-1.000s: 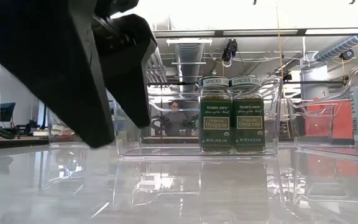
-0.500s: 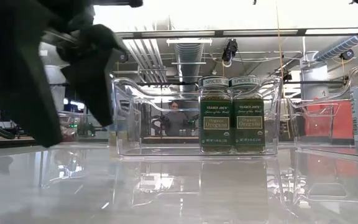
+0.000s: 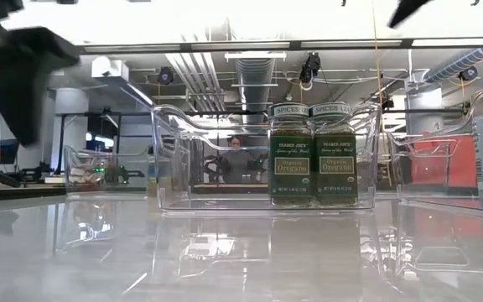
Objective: Sort spices by type
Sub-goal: Put the black seasoning bottle into the top left transparent bin
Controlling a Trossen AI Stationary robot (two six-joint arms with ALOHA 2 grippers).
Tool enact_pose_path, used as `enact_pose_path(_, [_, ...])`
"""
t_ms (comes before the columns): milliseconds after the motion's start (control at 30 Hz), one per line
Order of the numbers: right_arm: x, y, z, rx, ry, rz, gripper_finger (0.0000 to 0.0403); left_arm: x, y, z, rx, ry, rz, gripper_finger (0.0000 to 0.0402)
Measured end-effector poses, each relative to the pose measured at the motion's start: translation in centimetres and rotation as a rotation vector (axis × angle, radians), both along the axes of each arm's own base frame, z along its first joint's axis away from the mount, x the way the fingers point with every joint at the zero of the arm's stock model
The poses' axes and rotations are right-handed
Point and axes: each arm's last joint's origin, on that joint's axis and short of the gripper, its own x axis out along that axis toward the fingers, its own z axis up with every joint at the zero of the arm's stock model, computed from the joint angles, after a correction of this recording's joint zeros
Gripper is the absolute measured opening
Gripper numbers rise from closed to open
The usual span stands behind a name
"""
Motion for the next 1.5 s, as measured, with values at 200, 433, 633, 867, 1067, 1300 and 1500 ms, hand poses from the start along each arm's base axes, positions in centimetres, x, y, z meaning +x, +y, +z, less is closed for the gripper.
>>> enact_pose_path(200, [5.2,-1.0,0.7,-0.033,-0.068,-0.001,0.0361,-3.3,0.0,3.3,-0.015,-0.040,-0.066,0.0305])
enact_pose_path(433, [11.3,-1.6,-0.4,-0.040,-0.090,-0.012,0.0361,-8.0,-1.0,7.4,-0.127,-0.079,-0.040,0.0315])
enact_pose_path(633, [15.7,-0.8,-0.1,-0.065,-0.112,0.014,0.0361,-10.9,-3.1,11.4,-0.272,-0.134,-0.110,0.0333])
enact_pose_path(867, [19.8,0.2,1.5,-0.096,-0.174,0.066,0.0361,-13.1,-4.8,11.1,-0.303,0.023,-0.133,0.0347])
enact_pose_path(1067, [21.9,0.4,2.0,-0.126,-0.197,0.099,0.0361,-13.6,-5.2,10.0,-0.321,0.008,-0.109,0.0364])
enact_pose_path(1300, [23.1,0.2,1.5,-0.139,-0.187,0.107,0.0361,-14.2,-5.8,8.5,-0.354,0.005,-0.104,0.0368])
enact_pose_path(1500, [23.3,0.1,1.2,-0.129,-0.187,0.091,0.0361,-14.5,-5.5,7.3,-0.325,0.025,-0.067,0.0369])
